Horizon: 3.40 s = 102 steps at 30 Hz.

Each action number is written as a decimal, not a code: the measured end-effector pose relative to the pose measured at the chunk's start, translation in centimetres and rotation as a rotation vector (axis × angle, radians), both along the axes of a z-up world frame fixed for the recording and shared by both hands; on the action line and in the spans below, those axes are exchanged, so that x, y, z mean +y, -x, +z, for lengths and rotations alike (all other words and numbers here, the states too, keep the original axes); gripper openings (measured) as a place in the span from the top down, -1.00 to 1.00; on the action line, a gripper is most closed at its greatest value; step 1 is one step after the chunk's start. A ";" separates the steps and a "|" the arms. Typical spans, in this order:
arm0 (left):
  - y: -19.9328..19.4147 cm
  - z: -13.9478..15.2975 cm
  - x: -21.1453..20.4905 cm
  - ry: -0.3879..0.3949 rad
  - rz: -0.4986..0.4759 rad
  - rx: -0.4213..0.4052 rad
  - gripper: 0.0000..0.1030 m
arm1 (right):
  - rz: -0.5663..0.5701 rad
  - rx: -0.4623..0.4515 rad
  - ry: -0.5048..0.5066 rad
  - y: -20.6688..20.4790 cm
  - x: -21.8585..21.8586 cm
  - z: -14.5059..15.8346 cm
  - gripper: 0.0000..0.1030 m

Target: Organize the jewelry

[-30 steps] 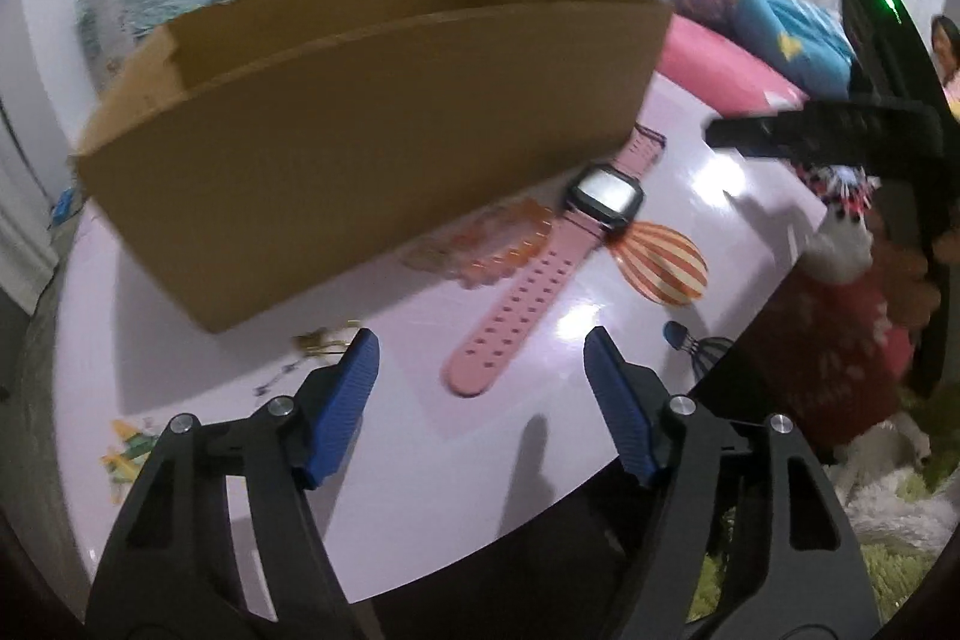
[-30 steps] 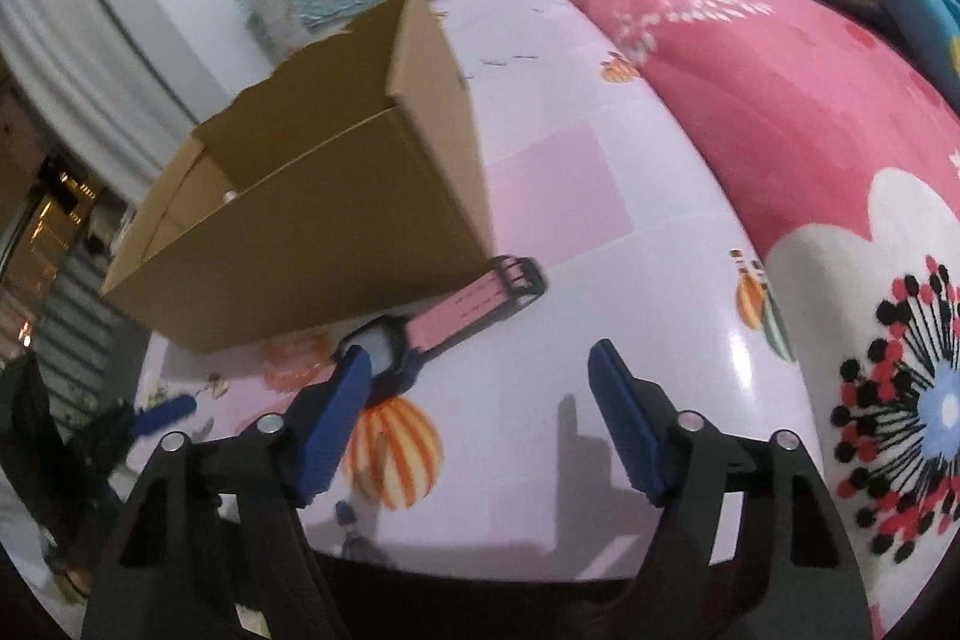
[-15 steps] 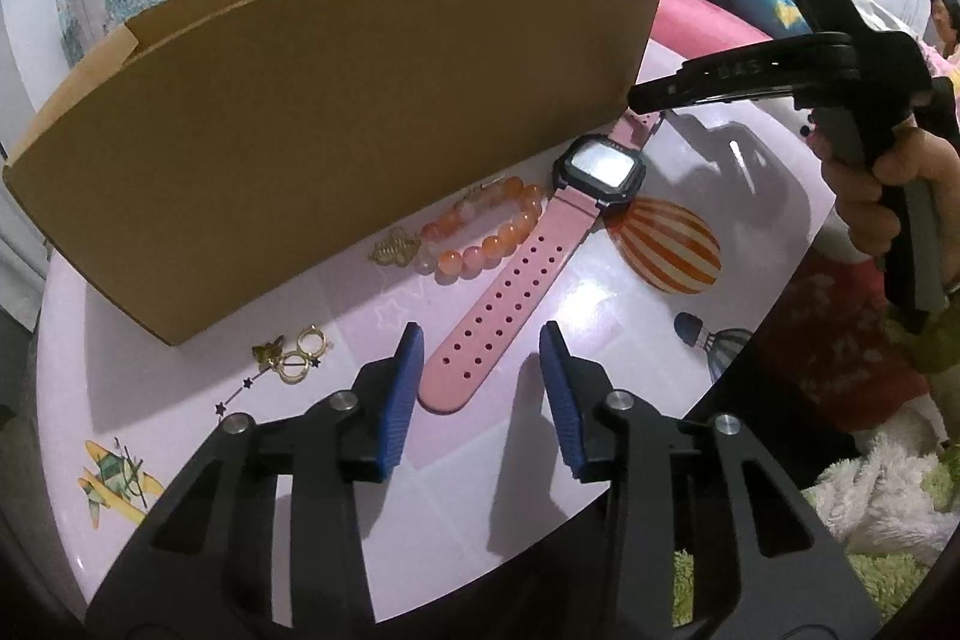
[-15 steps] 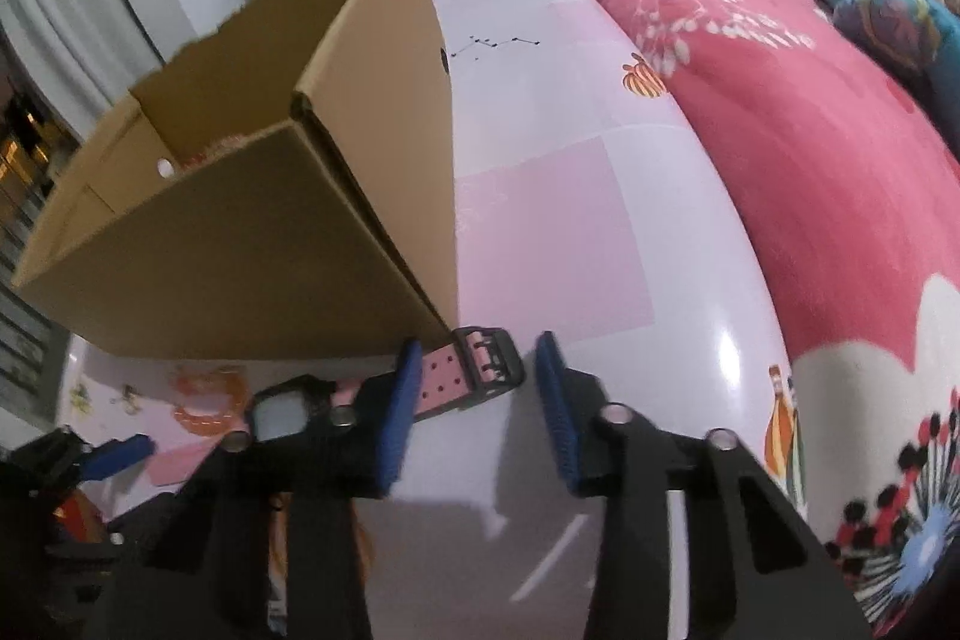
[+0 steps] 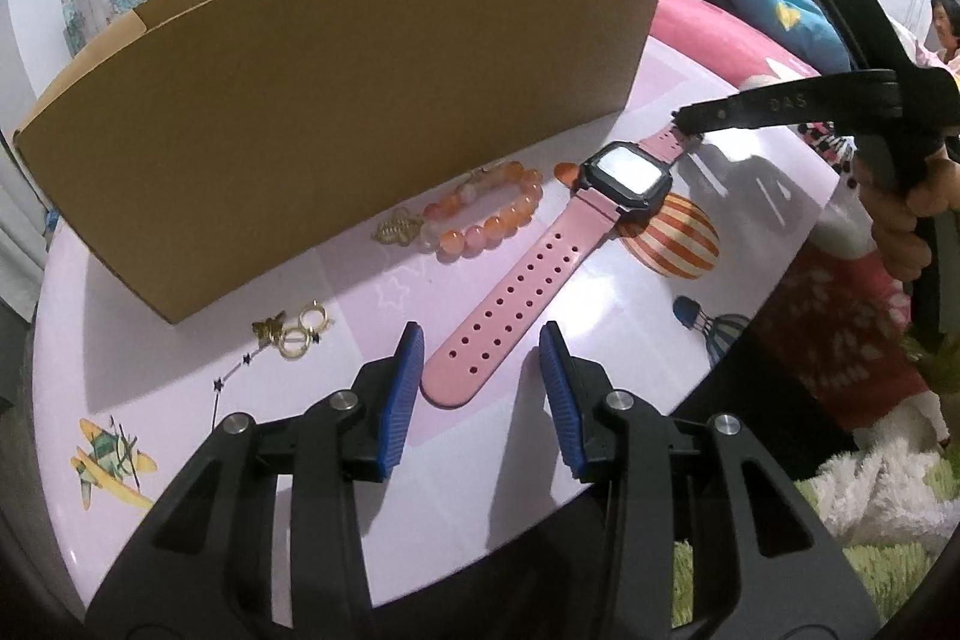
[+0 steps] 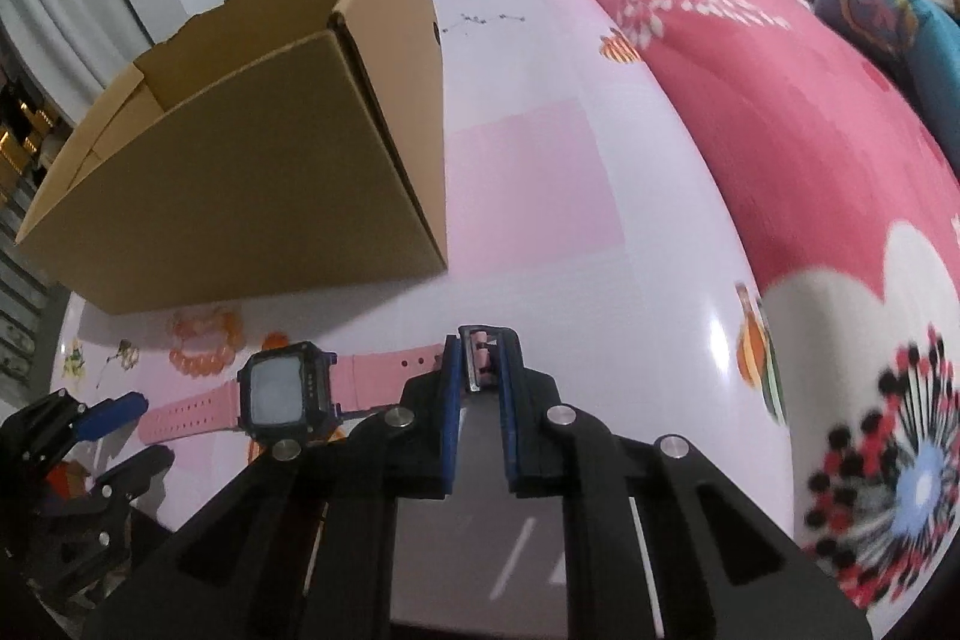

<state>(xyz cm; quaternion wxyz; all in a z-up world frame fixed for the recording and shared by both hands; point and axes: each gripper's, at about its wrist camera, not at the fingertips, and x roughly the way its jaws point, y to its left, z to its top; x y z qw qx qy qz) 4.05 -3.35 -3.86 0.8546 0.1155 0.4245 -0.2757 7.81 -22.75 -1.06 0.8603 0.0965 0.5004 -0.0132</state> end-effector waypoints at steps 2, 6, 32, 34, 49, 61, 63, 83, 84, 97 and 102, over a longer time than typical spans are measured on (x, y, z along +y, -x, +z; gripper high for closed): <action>0.3 0.1 0.4 -0.005 -0.006 -0.002 0.26 | -0.007 0.009 -0.001 0.8 0.0 0.0 0.77; 1.0 0.1 0.7 -0.017 -0.009 -0.014 0.26 | 0.018 0.020 0.002 2.1 0.1 0.2 0.74; 2.9 1.2 -1.1 0.003 -0.078 -0.117 0.25 | 0.844 0.098 0.213 1.1 8.0 0.0 -0.03; 3.0 1.1 -1.7 -0.008 -0.095 -0.123 0.25 | 0.853 0.114 0.196 0.9 7.8 0.0 -0.03; 2.6 -0.5 -5.4 -0.115 -0.136 -0.152 0.25 | 0.836 0.265 -0.055 -1.8 5.0 0.2 -0.01; 1.2 0.8 -4.0 0.011 -0.110 -0.051 0.92 | 0.739 0.202 -0.154 -1.2 3.8 0.2 -0.09; 0.5 1.1 -3.2 0.088 -0.093 0.031 0.92 | 0.729 0.189 -0.170 -0.8 3.1 0.4 -0.14; -2.5 1.3 -0.2 0.311 0.022 0.263 0.93 | 0.674 0.020 0.227 2.3 6.0 0.9 0.51; -2.5 1.4 -0.1 0.311 0.023 0.267 0.93 | 0.665 0.017 0.241 2.5 5.9 1.0 0.53; -3.4 1.3 1.3 0.275 0.059 0.284 0.94 | 0.599 0.009 0.112 3.3 5.0 2.3 0.89; -3.1 1.7 0.9 0.208 0.055 0.228 0.94 | 0.597 0.005 0.080 3.1 4.8 2.2 0.83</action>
